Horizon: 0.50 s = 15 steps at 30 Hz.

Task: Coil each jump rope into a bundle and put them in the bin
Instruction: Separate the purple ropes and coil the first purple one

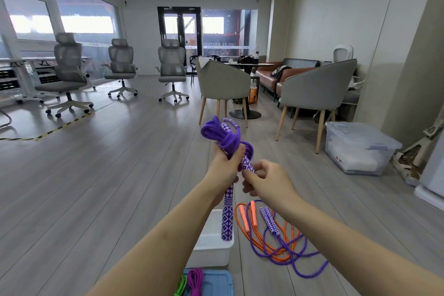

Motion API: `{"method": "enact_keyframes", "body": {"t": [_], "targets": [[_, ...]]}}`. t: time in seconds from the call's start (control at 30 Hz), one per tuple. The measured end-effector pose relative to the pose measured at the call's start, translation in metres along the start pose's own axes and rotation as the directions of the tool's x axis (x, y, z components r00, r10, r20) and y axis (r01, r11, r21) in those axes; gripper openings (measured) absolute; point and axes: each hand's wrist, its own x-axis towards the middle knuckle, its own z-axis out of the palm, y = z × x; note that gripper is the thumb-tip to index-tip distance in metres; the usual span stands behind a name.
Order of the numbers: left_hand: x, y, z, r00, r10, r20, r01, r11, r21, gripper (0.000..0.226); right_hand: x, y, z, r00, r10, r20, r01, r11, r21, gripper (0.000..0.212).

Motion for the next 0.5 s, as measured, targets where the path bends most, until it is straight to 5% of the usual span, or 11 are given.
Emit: {"method": "enact_keyframes", "body": {"t": [0.1, 0.2, 0.4, 0.5], "targets": [[0.015, 0.002, -0.017, 0.986, -0.014, -0.166, 0.001, 0.997, -0.082, 0.040, -0.013, 0.017, 0.002, 0.954, 0.127, 0.272, -0.081, 0.981, -0.174, 0.010], [0.018, 0.006, -0.031, 0.997, -0.028, -0.071, 0.026, 0.999, -0.020, 0.041, -0.019, 0.034, 0.001, 0.901, 0.226, 0.370, -0.046, 0.898, -0.437, 0.015], [0.001, -0.002, -0.009, 0.997, 0.000, 0.083, -0.013, 0.988, 0.151, 0.039, 0.001, 0.027, 0.009, 0.946, 0.135, 0.296, -0.099, 0.986, -0.131, 0.018], [0.001, -0.004, -0.004, 0.999, 0.030, -0.040, -0.026, 0.995, 0.098, 0.038, 0.002, 0.036, 0.010, 0.961, 0.050, 0.273, -0.012, 0.990, -0.139, 0.012]]}}
